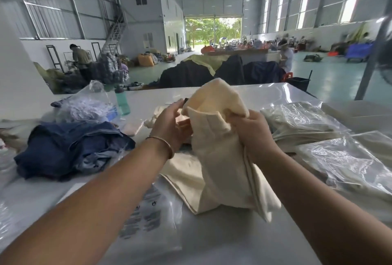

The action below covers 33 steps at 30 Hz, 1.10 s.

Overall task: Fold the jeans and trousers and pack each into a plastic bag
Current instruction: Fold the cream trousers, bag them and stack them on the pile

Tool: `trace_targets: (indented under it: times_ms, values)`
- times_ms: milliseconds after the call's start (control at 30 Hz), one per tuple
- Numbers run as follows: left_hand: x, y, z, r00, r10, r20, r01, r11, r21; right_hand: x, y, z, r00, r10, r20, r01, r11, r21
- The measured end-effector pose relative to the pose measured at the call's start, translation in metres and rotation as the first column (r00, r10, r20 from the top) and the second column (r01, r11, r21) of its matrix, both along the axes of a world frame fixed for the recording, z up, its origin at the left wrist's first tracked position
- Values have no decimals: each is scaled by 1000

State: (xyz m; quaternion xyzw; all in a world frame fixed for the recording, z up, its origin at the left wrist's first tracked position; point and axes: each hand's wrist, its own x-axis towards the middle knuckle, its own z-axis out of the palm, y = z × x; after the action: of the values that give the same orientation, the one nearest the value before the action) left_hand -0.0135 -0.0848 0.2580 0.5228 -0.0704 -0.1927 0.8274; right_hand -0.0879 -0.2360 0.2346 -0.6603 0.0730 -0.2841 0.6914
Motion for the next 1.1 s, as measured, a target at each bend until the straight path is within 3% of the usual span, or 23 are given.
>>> trace_targets:
  times_ms: [33,100,133,233,300,467,600,700,767,900,1000,1100]
  values:
    - [-9,0,-1,999,43,34,-43,999,-4,2,4,3,992,-118,45,118,993,5]
    - [-33,2,-17,965,93,244,-146,966,212,3,14,5,958,-270,95,270,963,11]
    - [-48,6,-27,946,37,322,-143,940,311,1,21,5,950,-293,109,292,956,29]
    - [-71,11,-43,947,-247,206,156,913,378,-5,44,-5,970,-211,123,214,977,-17]
    - [-63,7,-45,956,-268,120,224,930,292,-6,57,-17,991,-129,36,132,983,-127]
    - [-33,-5,-44,973,-28,229,-57,932,358,0,60,-31,997,-28,-71,16,987,-161]
    - [-7,-2,-40,978,59,202,-129,925,357,11,38,-13,995,35,-95,-49,988,-144]
    - [2,-4,-24,916,104,387,-287,844,453,17,25,6,998,-1,-60,-14,968,-250]
    - [2,-5,-7,869,75,489,-338,811,477,21,22,20,996,-94,-9,81,900,-427]
    - [-1,-6,26,850,47,525,-280,885,373,21,31,48,977,-176,121,208,653,-728]
    - [-4,1,38,891,-13,454,-106,966,235,16,37,60,984,-136,113,170,552,-816]
    - [-6,10,37,897,-136,421,-12,944,331,14,40,56,993,-110,48,95,479,-873]
